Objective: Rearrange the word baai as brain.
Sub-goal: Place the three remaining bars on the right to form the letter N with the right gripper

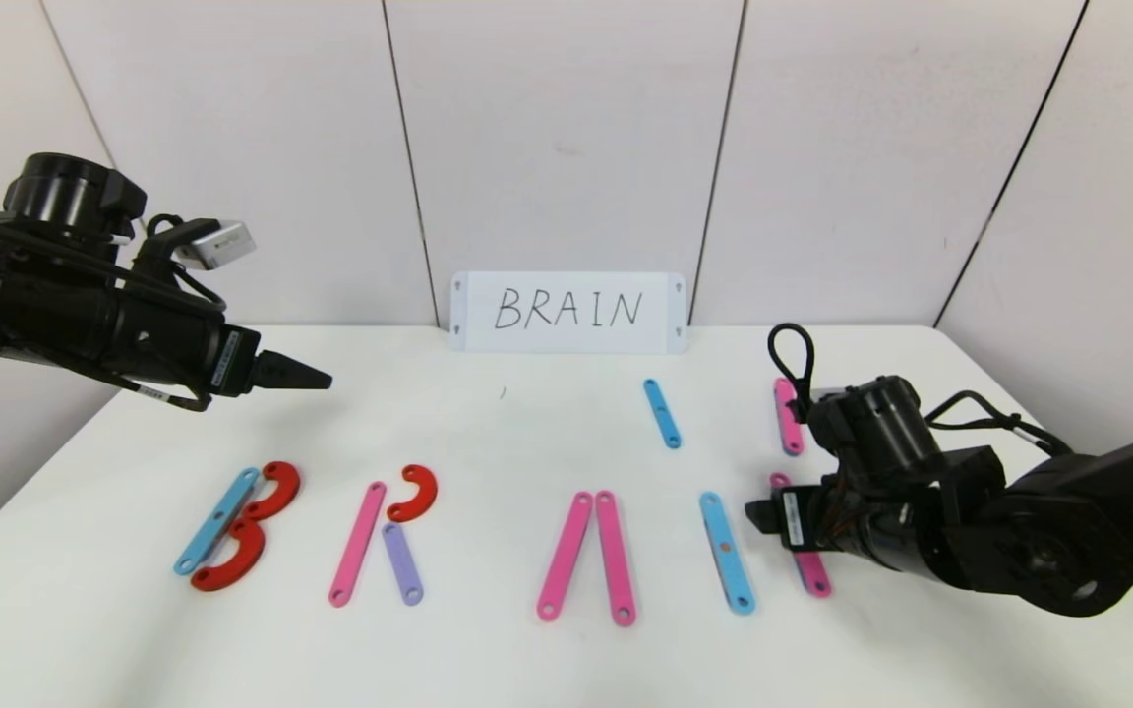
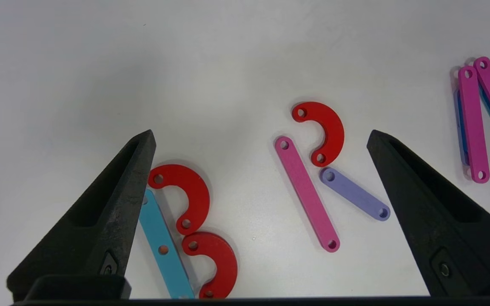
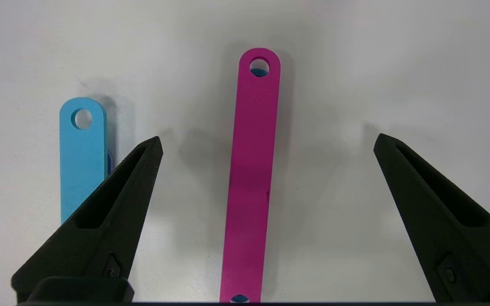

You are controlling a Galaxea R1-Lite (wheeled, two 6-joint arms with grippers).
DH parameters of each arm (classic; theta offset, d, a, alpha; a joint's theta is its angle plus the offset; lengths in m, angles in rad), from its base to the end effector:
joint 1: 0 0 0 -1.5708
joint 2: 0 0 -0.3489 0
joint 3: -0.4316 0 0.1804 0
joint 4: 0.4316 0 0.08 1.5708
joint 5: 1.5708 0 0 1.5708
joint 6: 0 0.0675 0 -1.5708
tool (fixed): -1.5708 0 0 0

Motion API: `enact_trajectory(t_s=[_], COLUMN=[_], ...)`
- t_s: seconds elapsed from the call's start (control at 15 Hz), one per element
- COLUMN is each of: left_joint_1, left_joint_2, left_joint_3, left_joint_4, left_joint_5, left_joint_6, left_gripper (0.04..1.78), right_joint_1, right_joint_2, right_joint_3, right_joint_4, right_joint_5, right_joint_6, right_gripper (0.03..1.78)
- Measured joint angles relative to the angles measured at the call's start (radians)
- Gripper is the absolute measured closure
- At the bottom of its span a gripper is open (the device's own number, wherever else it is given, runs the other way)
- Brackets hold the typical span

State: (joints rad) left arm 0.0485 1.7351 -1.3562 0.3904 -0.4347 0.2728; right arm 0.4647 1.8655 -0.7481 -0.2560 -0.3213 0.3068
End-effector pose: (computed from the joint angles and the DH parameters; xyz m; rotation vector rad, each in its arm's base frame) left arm 0.3397 -0.0120 0.2555 0.0716 0.6937 -0.4650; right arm 0.3088 0.1310 0.1103 -0.0401 0.8037 0.0111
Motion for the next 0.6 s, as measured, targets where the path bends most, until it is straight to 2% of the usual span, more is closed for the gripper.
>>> enact_trajectory(t_s=[0.33,0.6], left_joint_1=[0.0,0.0], left_joint_2=[0.001,0.003], left_joint_3=[0.0,0.0], left_joint_4=[0.0,0.0], left_joint_5=[0.0,0.0], left_joint_6=[0.0,0.0], left_gripper=[0.08,0.08], right_joint_1=[0.007,0.007], right_joint_2=[-0.042,-0.055], right_joint_3=[0.019,0.033], right_joint_4=[0.11,0.121], right_joint_5=[-0.005,-0.024], right_joint_6=[-0.01,-0.01], right_gripper=[0.07,0.07])
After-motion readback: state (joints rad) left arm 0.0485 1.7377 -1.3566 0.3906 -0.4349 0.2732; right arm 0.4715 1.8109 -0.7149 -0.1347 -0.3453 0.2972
